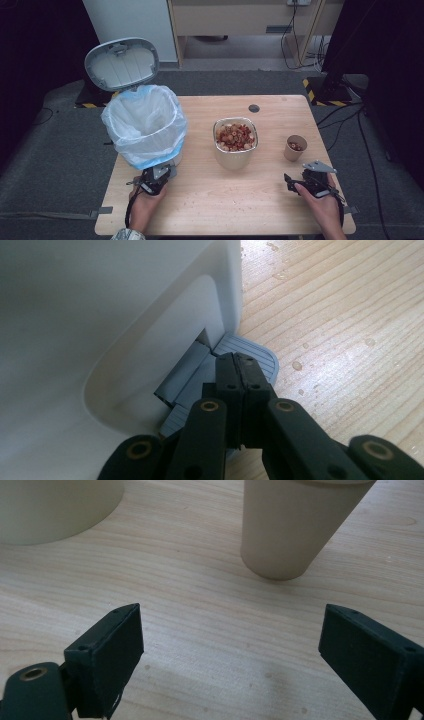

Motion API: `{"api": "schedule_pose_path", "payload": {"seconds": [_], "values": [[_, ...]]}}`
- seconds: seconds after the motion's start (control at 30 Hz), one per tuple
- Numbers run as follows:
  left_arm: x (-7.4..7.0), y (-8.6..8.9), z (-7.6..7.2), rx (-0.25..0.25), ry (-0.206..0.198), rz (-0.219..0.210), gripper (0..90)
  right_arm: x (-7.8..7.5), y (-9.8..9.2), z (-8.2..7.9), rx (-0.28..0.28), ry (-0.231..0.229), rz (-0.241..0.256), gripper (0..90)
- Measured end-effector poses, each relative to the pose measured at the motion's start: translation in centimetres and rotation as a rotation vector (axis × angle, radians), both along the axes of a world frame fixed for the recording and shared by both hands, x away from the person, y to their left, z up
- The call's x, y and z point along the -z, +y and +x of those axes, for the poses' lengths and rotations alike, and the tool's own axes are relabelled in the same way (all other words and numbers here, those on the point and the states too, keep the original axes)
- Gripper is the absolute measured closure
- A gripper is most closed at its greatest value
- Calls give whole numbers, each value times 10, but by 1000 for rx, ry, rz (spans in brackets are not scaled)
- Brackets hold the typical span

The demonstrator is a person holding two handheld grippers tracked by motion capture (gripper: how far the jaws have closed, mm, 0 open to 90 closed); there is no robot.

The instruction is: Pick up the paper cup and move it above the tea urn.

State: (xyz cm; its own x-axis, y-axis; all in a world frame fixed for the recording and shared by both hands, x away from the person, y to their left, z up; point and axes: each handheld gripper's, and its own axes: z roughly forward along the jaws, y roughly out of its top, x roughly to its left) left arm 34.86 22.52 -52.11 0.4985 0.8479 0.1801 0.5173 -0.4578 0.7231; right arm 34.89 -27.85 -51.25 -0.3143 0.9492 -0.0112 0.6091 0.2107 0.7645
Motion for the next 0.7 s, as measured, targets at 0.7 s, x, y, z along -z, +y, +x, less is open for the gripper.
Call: {"api": "schedule_pose_path", "payload": {"seconds": [0.7], "values": [[1,-2,-1,2,-4,8,884,-16,-11,36,31,10,-12,51]]}}
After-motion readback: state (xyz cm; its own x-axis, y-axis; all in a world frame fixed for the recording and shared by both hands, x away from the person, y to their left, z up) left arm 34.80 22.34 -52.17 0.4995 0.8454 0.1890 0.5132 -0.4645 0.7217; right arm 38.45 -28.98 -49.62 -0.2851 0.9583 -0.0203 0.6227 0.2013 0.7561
